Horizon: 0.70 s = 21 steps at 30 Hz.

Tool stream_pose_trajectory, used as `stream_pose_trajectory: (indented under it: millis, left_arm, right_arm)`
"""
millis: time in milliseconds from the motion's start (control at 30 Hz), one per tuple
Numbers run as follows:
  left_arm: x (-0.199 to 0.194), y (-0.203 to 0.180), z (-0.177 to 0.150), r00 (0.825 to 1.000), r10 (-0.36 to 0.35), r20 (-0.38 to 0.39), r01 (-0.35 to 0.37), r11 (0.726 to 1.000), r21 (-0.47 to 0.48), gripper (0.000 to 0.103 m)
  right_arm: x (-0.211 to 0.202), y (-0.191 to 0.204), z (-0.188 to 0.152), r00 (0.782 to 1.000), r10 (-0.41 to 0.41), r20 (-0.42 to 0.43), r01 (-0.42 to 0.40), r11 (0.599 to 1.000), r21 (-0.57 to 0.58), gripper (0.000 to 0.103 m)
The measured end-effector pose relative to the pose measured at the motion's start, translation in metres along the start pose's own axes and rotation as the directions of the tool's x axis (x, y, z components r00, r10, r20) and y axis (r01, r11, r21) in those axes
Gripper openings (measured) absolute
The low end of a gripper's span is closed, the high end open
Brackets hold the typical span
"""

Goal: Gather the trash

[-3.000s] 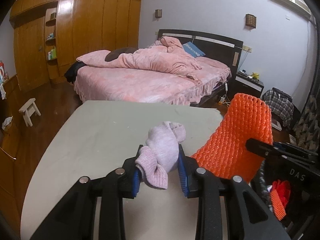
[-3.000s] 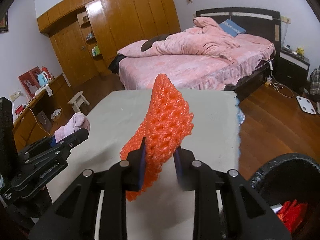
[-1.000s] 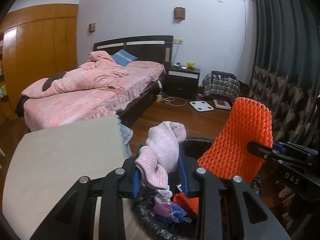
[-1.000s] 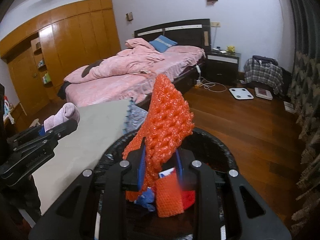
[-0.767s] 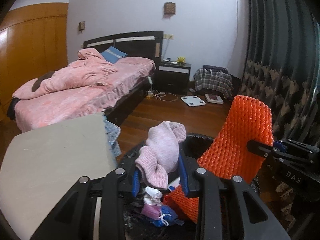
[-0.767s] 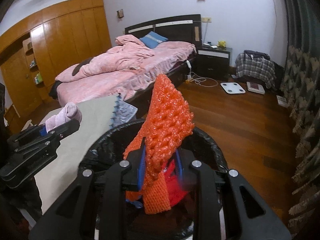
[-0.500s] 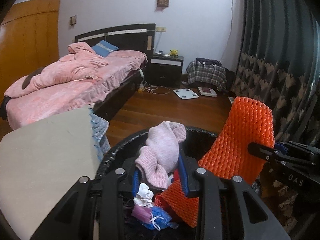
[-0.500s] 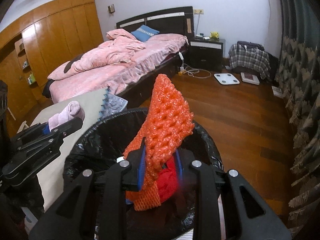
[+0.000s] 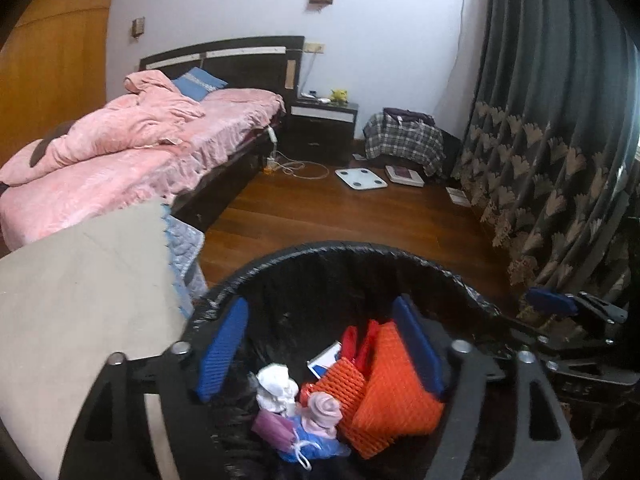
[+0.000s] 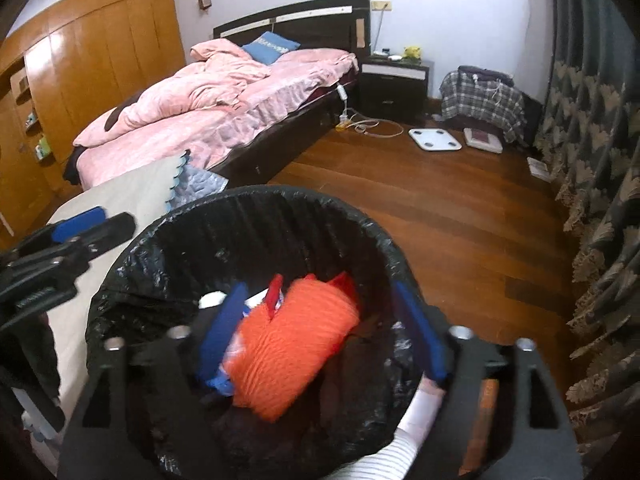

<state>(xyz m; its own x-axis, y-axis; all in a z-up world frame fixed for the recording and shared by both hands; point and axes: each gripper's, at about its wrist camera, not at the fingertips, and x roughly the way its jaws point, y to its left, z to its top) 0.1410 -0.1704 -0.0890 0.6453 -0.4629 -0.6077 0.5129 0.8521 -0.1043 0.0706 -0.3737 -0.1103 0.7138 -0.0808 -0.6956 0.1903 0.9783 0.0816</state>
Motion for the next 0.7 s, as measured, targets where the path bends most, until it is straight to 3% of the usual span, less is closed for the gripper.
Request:
stream_pose_trajectory:
  millis: [133, 233, 700]
  left_arm:
    - [-0.020, 0.013, 0.005, 0.998, 0.046, 0.032, -0.046, 0.999, -0.009, 0.093]
    - [-0.041, 0.025, 0.008, 0.995, 0.084, 0.059, -0.082, 0.996, -0.025, 0.097]
    - [-0.123, 0.052, -0.002, 0.970, 0.223, 0.099, -0.214, 0.972, -0.093, 0.097]
  right_arm:
    - [-0.011, 0.002, 0.005, 1.000, 0.013, 0.028, -0.013, 1.000, -0.005, 0.095]
    - [-0.023, 0.008, 0.010, 0.998, 0.032, 0.055, -0.030, 0.999, -0.022, 0.096]
    - [-0.081, 0.060, 0.022, 0.983, 0.145, 0.117, -0.135, 0.987, -0.084, 0.098]
